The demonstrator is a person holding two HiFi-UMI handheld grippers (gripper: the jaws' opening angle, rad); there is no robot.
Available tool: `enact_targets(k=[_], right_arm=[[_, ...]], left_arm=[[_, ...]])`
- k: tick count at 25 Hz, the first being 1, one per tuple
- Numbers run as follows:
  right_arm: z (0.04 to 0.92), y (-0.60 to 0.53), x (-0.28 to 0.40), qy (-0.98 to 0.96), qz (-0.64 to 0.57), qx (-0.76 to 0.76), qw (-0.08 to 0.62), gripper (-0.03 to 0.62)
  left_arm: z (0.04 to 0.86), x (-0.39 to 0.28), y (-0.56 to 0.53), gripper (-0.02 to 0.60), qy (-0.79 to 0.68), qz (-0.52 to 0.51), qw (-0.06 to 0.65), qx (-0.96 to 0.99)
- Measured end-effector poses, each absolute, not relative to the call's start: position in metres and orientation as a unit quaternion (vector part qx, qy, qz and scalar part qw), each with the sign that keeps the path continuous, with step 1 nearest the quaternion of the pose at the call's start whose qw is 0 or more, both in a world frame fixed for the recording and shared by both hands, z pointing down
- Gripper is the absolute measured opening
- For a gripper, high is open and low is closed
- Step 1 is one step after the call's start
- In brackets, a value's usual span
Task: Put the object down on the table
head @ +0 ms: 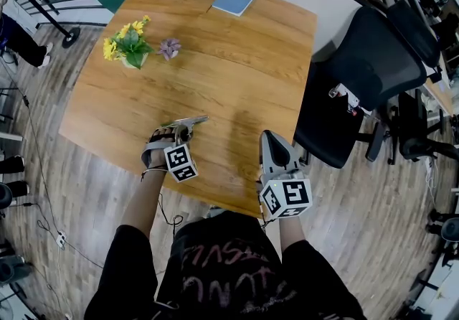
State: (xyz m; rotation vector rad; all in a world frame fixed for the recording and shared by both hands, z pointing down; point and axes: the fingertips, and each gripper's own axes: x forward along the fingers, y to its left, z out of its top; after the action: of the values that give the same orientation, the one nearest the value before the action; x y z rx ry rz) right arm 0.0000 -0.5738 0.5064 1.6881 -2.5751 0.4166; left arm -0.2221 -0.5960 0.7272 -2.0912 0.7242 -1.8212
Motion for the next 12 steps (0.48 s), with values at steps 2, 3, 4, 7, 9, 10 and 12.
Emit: enact_targets(k=[2,3,4,7,9,10,12], right_arm=[[0.5058,-0.5727,-0.0007,-0.83,0.133,0.541,0.017,0.005],[0.5056,-0.572,-0.0007,-0.83,0.133,0.541,0.017,0.006],[0.5054,-0.5714,-0.0007,-0.831,0.134,0.54,0.016,0.006],[0.505,-0.5698,0.0005,-0.831,0.134,0.54,0.016,0.005],[0.5042,-0.5695,0.0024,-0.83,0.134,0.541,0.014,0.006],[0.5036,-0.5693,0.0034,-0.829,0.134,0.542,0.013,0.005],[0.5029,-0.5691,0.0048,-0.829,0.134,0.542,0.011,0.005]], left_arm=[[0.7292,-0.2212,-0.5939,0.1,0.244,-0.632,0.129,-0.724],[0.7301,-0.2206,-0.5926,0.115,0.241,-0.633,0.125,-0.725],[0.7308,-0.2201,-0.5913,0.126,0.239,-0.633,0.121,-0.726],[0.7311,-0.2192,-0.5886,0.16,0.242,-0.628,0.101,-0.732],[0.7304,-0.2186,-0.5879,0.173,0.253,-0.619,0.081,-0.74],[0.7291,-0.218,-0.5877,0.175,0.263,-0.61,0.069,-0.744],[0.7236,-0.2153,-0.5872,0.175,0.286,-0.589,0.044,-0.755]])
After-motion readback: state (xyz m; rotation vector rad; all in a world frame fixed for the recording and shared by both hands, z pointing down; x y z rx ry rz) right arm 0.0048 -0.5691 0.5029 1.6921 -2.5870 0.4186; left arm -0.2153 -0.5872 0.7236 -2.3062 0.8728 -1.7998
